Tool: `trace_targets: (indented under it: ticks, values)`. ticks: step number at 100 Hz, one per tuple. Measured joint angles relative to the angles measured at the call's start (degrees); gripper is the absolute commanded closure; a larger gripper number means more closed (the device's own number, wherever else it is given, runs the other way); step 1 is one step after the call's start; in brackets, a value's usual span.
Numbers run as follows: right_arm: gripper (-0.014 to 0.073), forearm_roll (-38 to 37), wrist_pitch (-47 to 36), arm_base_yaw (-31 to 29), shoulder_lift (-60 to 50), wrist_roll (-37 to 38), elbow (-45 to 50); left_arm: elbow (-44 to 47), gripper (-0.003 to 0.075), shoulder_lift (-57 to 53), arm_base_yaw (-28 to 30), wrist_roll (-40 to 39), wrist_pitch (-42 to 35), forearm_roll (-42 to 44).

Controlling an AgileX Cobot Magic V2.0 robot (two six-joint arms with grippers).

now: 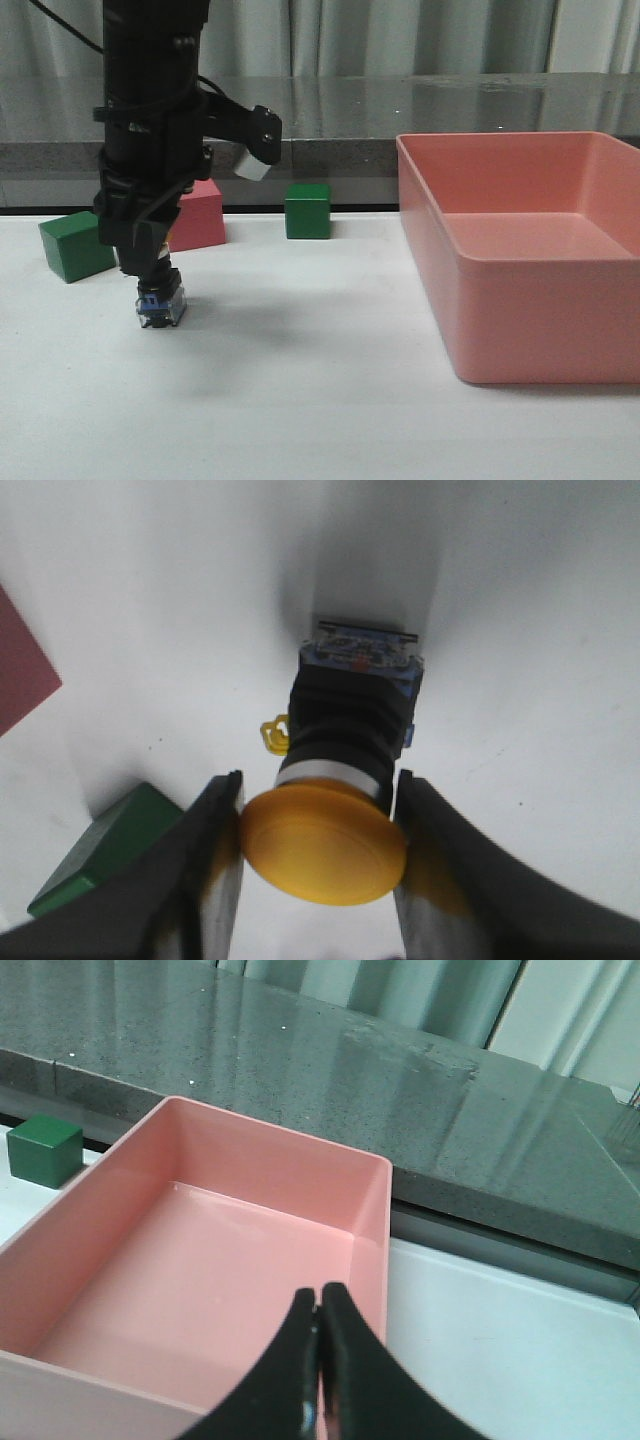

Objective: Place and stand button with both arms
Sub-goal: 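Lower the button upright onto the table with the left gripper, then open the left gripper and raise it off the button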

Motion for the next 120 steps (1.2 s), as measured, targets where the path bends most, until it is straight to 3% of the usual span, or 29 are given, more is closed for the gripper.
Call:
trace_targets:
  ticks: [30, 38, 47, 64, 78, 120]
  values:
    - [0.0655, 0.00, 0.00, 0.00, 0.00, 0.00, 0.00, -0.20, 0.0736, 0.21, -0.78, 0.00, 0.32, 0.84]
    - [0.0655, 0.00, 0.00, 0.00, 0.00, 0.00, 0.00, -0.20, 0.0700, 0.21, -0.78, 0.00, 0.71, 0.84]
    - [0.0655, 0.00, 0.00, 0.00, 0.00, 0.00, 0.00, -0.23, 0.0597, 0.21, -0.78, 0.00, 1.40, 0.84]
    - [0.0655, 0.00, 0.00, 0.00, 0.00, 0.00, 0.00, -1.46, 0.0326, 0.68, -0.78, 0.00, 4.35, 0.57]
    - [0.0655, 0.00, 0.00, 0.00, 0.00, 0.00, 0.00, -3.63, 0.0218, 0.68, -0.78, -0.10, 4.67, 0.10]
    - [0.0655, 0.00, 0.00, 0.00, 0.00, 0.00, 0.00, -4.65, 0.0204, -3.04, -0.78, -0.95, 4.98, -5.95]
